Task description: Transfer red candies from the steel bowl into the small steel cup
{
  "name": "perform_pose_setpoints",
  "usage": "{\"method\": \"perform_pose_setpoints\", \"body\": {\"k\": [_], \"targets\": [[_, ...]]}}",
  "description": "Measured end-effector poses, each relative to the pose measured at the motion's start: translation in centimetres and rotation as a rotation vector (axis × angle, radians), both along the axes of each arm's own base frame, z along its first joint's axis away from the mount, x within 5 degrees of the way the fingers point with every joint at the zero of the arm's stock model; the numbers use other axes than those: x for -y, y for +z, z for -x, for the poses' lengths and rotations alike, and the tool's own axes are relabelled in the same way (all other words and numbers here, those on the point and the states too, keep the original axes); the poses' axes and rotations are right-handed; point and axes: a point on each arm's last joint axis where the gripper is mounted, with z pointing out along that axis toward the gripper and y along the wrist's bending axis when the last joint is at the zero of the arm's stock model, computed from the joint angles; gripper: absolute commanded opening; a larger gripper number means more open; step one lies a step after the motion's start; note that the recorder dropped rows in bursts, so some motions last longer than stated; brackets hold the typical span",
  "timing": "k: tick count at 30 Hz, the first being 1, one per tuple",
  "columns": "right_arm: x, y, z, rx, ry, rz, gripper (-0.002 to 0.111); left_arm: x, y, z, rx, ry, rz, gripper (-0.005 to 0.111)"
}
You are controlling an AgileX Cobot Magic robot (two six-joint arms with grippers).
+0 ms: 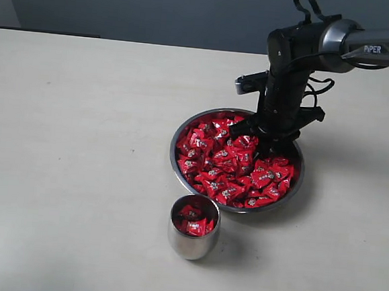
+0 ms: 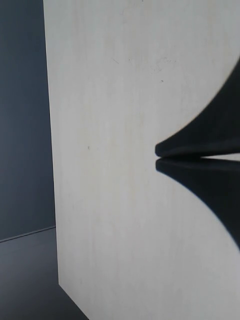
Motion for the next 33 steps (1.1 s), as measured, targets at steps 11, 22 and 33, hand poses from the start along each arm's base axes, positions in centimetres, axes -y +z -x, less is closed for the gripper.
{"method": "perform_pose_setpoints", "body": {"k": [11,22,33], "targets": [[0.0,0.0,0.0,0.0,0.002,0.0,0.015,0.0,0.0,0.0,0.0,0.0,0.0,0.0],[0.0,0.0,0.0,-0.001,0.001,-0.001,-0.001,0.0,0.0,0.0,0.0,0.0,0.0,0.0],[-0.1,2.0,0.1,0.036,0.002,-0.025,-0.001,0.0,0.0,0.0,0.0,0.0,0.0,0.0]]}}
